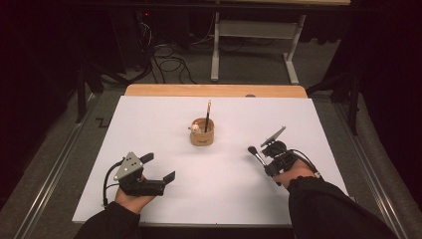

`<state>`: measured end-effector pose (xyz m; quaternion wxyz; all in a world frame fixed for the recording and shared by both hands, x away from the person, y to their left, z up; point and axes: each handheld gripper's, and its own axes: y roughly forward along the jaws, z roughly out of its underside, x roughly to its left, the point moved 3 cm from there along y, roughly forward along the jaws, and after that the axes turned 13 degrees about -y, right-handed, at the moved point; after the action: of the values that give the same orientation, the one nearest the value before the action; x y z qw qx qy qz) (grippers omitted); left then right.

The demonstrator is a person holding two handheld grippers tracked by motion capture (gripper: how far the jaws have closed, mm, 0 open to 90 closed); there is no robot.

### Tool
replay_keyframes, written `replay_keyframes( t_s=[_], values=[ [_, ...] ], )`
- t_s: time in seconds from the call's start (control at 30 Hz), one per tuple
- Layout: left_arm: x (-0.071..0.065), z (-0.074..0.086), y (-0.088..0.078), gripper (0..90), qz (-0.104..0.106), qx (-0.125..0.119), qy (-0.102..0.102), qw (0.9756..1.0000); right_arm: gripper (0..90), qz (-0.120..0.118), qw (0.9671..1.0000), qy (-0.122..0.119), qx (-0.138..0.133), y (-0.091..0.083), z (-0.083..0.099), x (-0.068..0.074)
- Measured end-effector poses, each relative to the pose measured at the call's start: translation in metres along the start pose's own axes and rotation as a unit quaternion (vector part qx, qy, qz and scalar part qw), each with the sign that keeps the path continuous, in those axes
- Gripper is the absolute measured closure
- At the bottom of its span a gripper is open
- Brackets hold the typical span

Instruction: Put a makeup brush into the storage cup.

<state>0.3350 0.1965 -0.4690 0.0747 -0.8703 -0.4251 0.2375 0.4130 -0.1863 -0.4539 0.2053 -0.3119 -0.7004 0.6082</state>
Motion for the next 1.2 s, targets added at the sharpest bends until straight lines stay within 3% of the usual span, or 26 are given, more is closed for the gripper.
replay_keyframes(
  t_s=[0.37,0.53,0.8,1.2],
  values=[
    [0.0,0.0,0.001,0.7,0.003,0.003,0.002,1.0,81.3,0.003,0.9994,0.034,0.0,-0.005,0.019,-0.013],
    [0.0,0.001,0.002,0.7,0.002,0.003,0.0,1.0,81.3,0.004,0.9993,0.037,-0.005,-0.005,0.024,-0.019],
    [0.0,0.0,0.001,0.7,0.002,0.002,-0.001,1.0,81.3,0.008,0.9971,0.056,-0.05,-0.011,0.024,-0.025],
    [0.0,0.001,0.002,0.7,0.001,0.003,0.0,1.0,81.3,0.023,0.9858,0.089,-0.141,-0.015,0.033,-0.03]
  ],
)
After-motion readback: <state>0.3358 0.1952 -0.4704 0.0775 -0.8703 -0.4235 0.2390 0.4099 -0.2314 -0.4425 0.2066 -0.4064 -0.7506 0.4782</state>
